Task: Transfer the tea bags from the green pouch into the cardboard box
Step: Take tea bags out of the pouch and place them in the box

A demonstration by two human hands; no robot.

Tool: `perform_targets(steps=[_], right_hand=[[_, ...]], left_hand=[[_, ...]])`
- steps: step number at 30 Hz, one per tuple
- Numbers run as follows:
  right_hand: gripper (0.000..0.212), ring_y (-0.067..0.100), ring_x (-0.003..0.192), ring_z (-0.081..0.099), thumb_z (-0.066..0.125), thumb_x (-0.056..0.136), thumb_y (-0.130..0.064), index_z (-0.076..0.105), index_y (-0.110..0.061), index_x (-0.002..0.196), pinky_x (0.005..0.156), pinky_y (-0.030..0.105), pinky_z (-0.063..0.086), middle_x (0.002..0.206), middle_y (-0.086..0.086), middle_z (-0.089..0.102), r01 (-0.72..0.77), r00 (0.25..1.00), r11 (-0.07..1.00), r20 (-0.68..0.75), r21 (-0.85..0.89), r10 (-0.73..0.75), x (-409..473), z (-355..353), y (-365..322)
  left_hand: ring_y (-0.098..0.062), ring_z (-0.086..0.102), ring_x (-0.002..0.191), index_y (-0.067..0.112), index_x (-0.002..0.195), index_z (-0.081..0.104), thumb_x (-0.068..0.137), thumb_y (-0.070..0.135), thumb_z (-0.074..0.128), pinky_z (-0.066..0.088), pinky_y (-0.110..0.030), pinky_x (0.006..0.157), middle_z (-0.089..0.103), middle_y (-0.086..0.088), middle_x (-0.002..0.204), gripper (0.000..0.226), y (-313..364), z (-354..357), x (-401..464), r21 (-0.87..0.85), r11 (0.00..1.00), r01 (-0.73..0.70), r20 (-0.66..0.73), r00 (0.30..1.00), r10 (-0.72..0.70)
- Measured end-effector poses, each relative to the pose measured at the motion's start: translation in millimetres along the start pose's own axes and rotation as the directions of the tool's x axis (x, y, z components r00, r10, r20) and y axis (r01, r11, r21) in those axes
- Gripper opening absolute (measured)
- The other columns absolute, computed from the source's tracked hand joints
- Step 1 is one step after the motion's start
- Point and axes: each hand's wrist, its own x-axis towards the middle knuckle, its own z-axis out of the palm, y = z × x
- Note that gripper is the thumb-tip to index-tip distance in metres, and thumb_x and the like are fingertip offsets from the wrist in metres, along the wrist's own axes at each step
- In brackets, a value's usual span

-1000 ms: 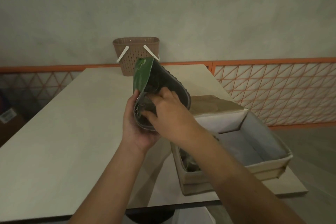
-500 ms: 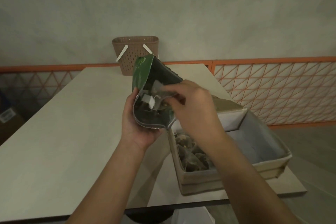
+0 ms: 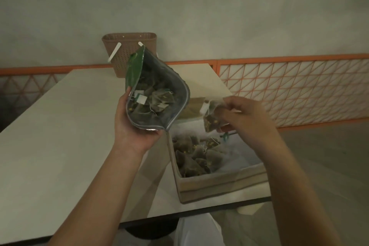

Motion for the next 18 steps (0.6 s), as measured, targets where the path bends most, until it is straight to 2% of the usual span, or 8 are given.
perform_targets(steps=[3,6,8,10,13,15,17,18], right_hand=[[0.009,0.013,0.067,0.067,0.068,0.087,-0.018,0.074,-0.02,0.094,0.062,0.03,0.057,0.081,-0.005,0.069,-0.002,0.998,0.943,0.062,-0.333,0.024,-1,-3,26],[0.013,-0.009,0.079,0.052,0.063,0.091,-0.025,0.07,-0.033,0.099,0.071,0.011,0.044,0.088,-0.027,0.055,0.072,0.95,0.81,0.289,-0.581,0.123,-4,-7,30],[0.013,-0.01,0.082,0.047,0.063,0.092,-0.031,0.069,-0.032,0.103,0.07,0.006,0.034,0.091,-0.028,0.049,0.075,0.867,0.779,0.427,-0.622,0.257,-7,-14,26],[0.02,-0.009,0.084,0.046,0.065,0.088,-0.041,0.069,-0.031,0.105,0.069,0.008,0.031,0.092,-0.027,0.05,0.053,0.827,0.773,0.462,-0.632,0.321,-9,-18,24],[0.024,-0.008,0.087,0.048,0.061,0.088,-0.05,0.068,-0.032,0.103,0.069,0.009,0.033,0.097,-0.027,0.051,0.011,0.879,0.809,0.392,-0.587,0.272,-5,-13,25],[0.027,-0.004,0.094,0.052,0.055,0.092,-0.048,0.069,-0.03,0.107,0.076,0.011,0.037,0.105,-0.022,0.054,0.071,0.868,0.814,0.438,-0.576,0.234,-3,-6,26],[0.025,0.001,0.098,0.058,0.054,0.093,-0.046,0.071,-0.032,0.105,0.081,0.015,0.04,0.106,-0.019,0.063,0.165,0.774,0.795,0.576,-0.583,0.262,-3,-2,29],[0.022,-0.002,0.095,0.058,0.056,0.093,-0.044,0.072,-0.033,0.103,0.077,0.012,0.039,0.103,-0.018,0.065,0.18,0.729,0.772,0.61,-0.61,0.312,-4,-2,27]], left_hand=[[-0.031,0.075,0.096,0.017,0.116,0.072,0.077,0.049,0.063,0.063,-0.041,0.074,0.073,-0.01,0.119,0.051,1,0,2,0.013,1.0,-0.014,0.02,1.0,0.014],[-0.031,0.075,0.095,0.014,0.107,0.077,0.075,0.047,0.064,0.063,-0.041,0.074,0.074,-0.01,0.117,0.047,0,1,2,0.019,1.0,-0.009,0.03,1.0,0.009],[-0.032,0.075,0.094,0.013,0.1,0.08,0.075,0.047,0.063,0.063,-0.042,0.073,0.074,-0.011,0.115,0.045,0,2,1,0.028,1.0,-0.01,0.02,1.0,0.009],[-0.032,0.076,0.093,0.012,0.099,0.08,0.084,0.047,0.06,0.063,-0.044,0.073,0.075,-0.011,0.115,0.043,0,3,0,0.016,1.0,-0.009,-0.005,1.0,0.009],[-0.033,0.076,0.091,0.012,0.097,0.08,0.094,0.051,0.053,0.063,-0.044,0.071,0.075,-0.012,0.113,0.048,1,4,-2,0.008,1.0,-0.011,-0.036,0.999,0.011],[-0.032,0.076,0.091,0.012,0.095,0.081,0.095,0.052,0.052,0.063,-0.044,0.072,0.075,-0.012,0.112,0.05,1,5,-3,0.006,1.0,-0.006,-0.039,0.999,0.006],[-0.033,0.076,0.093,0.012,0.098,0.08,0.095,0.052,0.051,0.063,-0.044,0.074,0.075,-0.012,0.114,0.05,1,5,-4,0.002,1.0,0.005,-0.033,0.999,-0.005],[-0.033,0.076,0.093,0.011,0.098,0.081,0.096,0.052,0.051,0.063,-0.044,0.073,0.075,-0.012,0.114,0.05,2,5,-4,-0.001,1.0,0.012,-0.032,0.999,-0.012]])
